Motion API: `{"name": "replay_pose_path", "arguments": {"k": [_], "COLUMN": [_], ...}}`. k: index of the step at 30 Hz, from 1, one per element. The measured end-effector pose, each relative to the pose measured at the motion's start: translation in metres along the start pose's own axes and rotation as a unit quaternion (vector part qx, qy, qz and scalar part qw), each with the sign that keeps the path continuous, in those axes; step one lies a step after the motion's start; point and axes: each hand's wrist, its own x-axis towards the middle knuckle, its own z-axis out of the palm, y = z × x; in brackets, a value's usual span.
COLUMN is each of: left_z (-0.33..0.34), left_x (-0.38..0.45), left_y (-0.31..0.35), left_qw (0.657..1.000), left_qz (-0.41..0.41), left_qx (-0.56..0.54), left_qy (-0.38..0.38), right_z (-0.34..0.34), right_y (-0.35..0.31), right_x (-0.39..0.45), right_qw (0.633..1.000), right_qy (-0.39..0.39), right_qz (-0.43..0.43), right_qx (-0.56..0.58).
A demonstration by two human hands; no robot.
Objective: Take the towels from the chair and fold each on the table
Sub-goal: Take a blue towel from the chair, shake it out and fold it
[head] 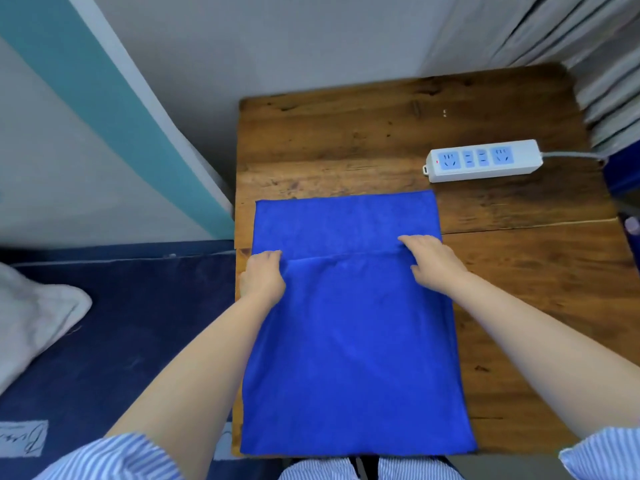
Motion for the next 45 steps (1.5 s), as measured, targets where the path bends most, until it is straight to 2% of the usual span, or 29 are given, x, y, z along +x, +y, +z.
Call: {"name": "replay_pose_path", "arguments": {"k": [4,6,8,10,12,14,16,17,19,21,22,24,27,30,34,36,37,38,40,42,43,45], "left_z": [0.005,0.002,-0.008,-0.024,-0.045,-0.064,-0.078,-0.085,-0.089,-0.083,-0.078,-0.067,-0.055,-0.054,-0.057,-0.059,-0.061,-0.065,-0.075,-0.08,-0.08,-0.079], "left_x": [0.011,0.016,0.018,0.019,0.014,0.014,0.021,0.029,0.046,0.065,0.075,0.087,0.102,0.109,0.105,0.096,0.093,0.091,0.091,0.096,0.1,0.11], "left_y": [-0.007,-0.011,-0.014,-0.015,-0.015,-0.016,-0.015,-0.013,-0.006,0.0,0.003,0.006,0.009,0.008,0.008,0.009,0.009,0.009,0.009,0.009,0.009,0.012], "left_qw": [0.989,0.987,0.994,0.986,0.955,0.921,0.895,0.894,0.92,0.956,0.973,0.988,0.993,0.994,0.989,0.984,0.977,0.965,0.936,0.92,0.922,0.929], "left_qz": [0.071,0.094,0.106,0.108,0.094,0.088,0.071,0.064,0.048,0.039,0.037,0.039,0.038,0.052,0.128,0.14,0.128,0.104,0.047,-0.023,-0.057,-0.121], "left_qx": [0.133,0.129,0.036,-0.113,-0.258,-0.358,-0.425,-0.431,-0.386,-0.29,-0.226,-0.134,-0.09,-0.066,-0.027,-0.109,-0.171,-0.228,-0.271,-0.221,-0.186,-0.183], "left_qy": [0.003,-0.002,-0.01,-0.062,-0.11,-0.125,-0.117,-0.103,-0.052,0.01,0.039,0.071,0.07,0.075,0.07,0.033,-0.015,-0.078,-0.22,-0.323,-0.334,-0.299], "right_z": [-0.007,-0.015,-0.029,-0.044,-0.06,-0.075,-0.086,-0.092,-0.095,-0.089,-0.083,-0.072,-0.065,-0.06,-0.054,-0.057,-0.06,-0.065,-0.073,-0.075,-0.074,-0.077], "right_y": [0.014,0.022,0.027,0.032,0.031,0.027,0.025,0.024,0.022,0.02,0.02,0.021,0.023,0.024,0.026,0.026,0.026,0.025,0.024,0.024,0.025,0.024], "right_x": [0.01,0.013,0.012,0.009,0.001,-0.004,-0.001,0.005,0.022,0.044,0.055,0.071,0.084,0.087,0.077,0.067,0.063,0.06,0.061,0.065,0.069,0.077], "right_qw": [0.999,0.997,0.992,0.977,0.945,0.896,0.872,0.869,0.903,0.958,0.974,0.984,0.988,0.993,0.993,0.989,0.985,0.979,0.961,0.936,0.928,0.923], "right_qy": [-0.035,-0.064,-0.067,-0.063,-0.08,-0.092,-0.078,-0.066,-0.018,0.028,0.041,0.051,0.068,0.073,0.098,0.103,0.074,0.018,-0.127,-0.222,-0.241,-0.233], "right_qz": [-0.028,-0.036,-0.016,0.012,0.022,0.023,0.02,0.026,0.052,0.07,0.08,0.109,0.122,0.089,0.041,0.019,0.013,0.017,0.043,0.087,0.11,0.146], "right_qx": [-0.012,0.033,0.105,0.202,0.317,0.433,0.483,0.489,0.426,0.275,0.208,0.133,0.068,0.042,0.047,0.109,0.158,0.202,0.241,0.26,0.263,0.27]}}
